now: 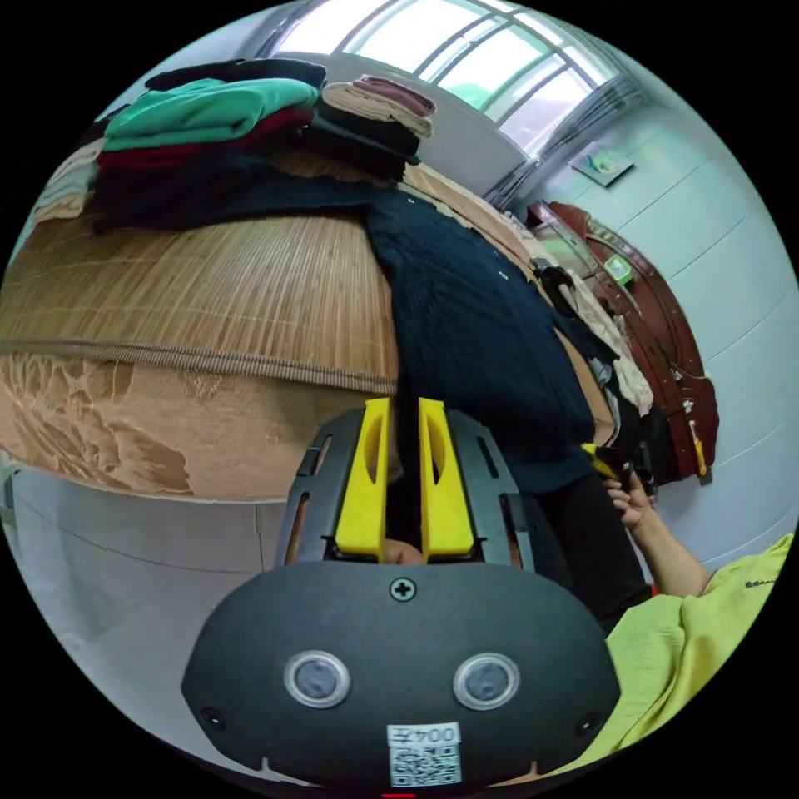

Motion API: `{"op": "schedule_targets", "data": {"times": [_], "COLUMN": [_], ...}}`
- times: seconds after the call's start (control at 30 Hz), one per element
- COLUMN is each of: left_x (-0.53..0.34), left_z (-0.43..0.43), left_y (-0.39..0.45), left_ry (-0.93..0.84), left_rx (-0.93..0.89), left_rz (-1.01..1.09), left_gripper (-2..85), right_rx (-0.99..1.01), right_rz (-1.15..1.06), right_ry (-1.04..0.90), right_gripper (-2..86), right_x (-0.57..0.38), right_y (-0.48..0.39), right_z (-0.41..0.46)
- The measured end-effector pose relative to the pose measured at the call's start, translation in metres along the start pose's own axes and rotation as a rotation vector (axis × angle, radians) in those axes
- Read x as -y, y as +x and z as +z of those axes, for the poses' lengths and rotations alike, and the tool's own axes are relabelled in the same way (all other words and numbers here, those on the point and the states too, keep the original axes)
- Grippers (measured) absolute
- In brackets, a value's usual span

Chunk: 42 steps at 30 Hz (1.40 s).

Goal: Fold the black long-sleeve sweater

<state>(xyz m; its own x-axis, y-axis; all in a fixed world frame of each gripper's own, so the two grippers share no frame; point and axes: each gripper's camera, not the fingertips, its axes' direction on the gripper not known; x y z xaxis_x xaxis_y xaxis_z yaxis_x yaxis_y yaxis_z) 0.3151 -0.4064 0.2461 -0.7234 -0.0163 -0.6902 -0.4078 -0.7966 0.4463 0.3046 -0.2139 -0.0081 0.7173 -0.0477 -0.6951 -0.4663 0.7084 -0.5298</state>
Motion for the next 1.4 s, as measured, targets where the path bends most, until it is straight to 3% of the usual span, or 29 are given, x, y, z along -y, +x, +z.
{"op": "schedule_targets", "data": {"times": [0.17,0.27,0.47,0.6,0.67,0.87,0.97,1.03,1.17,1.3,1.4], "left_x": [0.010,0.001,-0.021,-0.019,-0.015,-0.024,-0.036,-0.038,-0.003,0.039,0.057], "left_z": [-0.013,-0.014,0.024,0.059,0.061,0.051,0.037,0.018,0.020,0.098,0.165], "left_y": [-0.014,-0.045,-0.120,-0.143,-0.139,-0.141,-0.152,-0.143,-0.073,0.024,0.064], "left_ry": [-0.023,-0.035,-0.048,-0.013,-0.009,-0.082,0.031,0.147,0.197,0.114,0.059], "left_rx": [0.036,-0.096,-0.425,-0.697,-0.723,-0.510,-0.536,-0.490,-0.141,0.263,0.433], "left_rz": [0.040,-0.026,-0.232,-0.303,-0.286,-0.247,-0.252,-0.195,0.061,0.361,0.465], "left_gripper": [8.0,10.5,13.6,8.5,4.0,1.8,1.2,1.1,0.8,0.6,0.6], "right_rx": [-0.038,0.004,0.136,0.308,0.265,-0.007,-0.174,-0.436,-0.725,-0.953,-1.055], "right_rz": [-0.079,-0.088,0.116,0.142,0.131,0.049,-0.019,-0.172,-0.478,-0.694,-0.771], "right_ry": [0.083,0.083,0.051,0.025,0.038,0.021,0.044,0.161,0.251,0.230,0.181], "right_gripper": [6.6,11.3,13.4,5.5,3.3,5.0,7.8,6.4,1.2,-0.4,-0.6], "right_x": [-0.005,-0.006,-0.002,0.005,0.003,-0.013,-0.019,-0.028,-0.032,-0.026,-0.027], "right_y": [-0.017,-0.019,0.015,0.009,-0.007,-0.045,-0.080,-0.132,-0.215,-0.271,-0.284], "right_z": [-0.023,-0.027,-0.003,0.011,0.007,-0.001,-0.005,-0.010,0.026,0.102,0.149]}}
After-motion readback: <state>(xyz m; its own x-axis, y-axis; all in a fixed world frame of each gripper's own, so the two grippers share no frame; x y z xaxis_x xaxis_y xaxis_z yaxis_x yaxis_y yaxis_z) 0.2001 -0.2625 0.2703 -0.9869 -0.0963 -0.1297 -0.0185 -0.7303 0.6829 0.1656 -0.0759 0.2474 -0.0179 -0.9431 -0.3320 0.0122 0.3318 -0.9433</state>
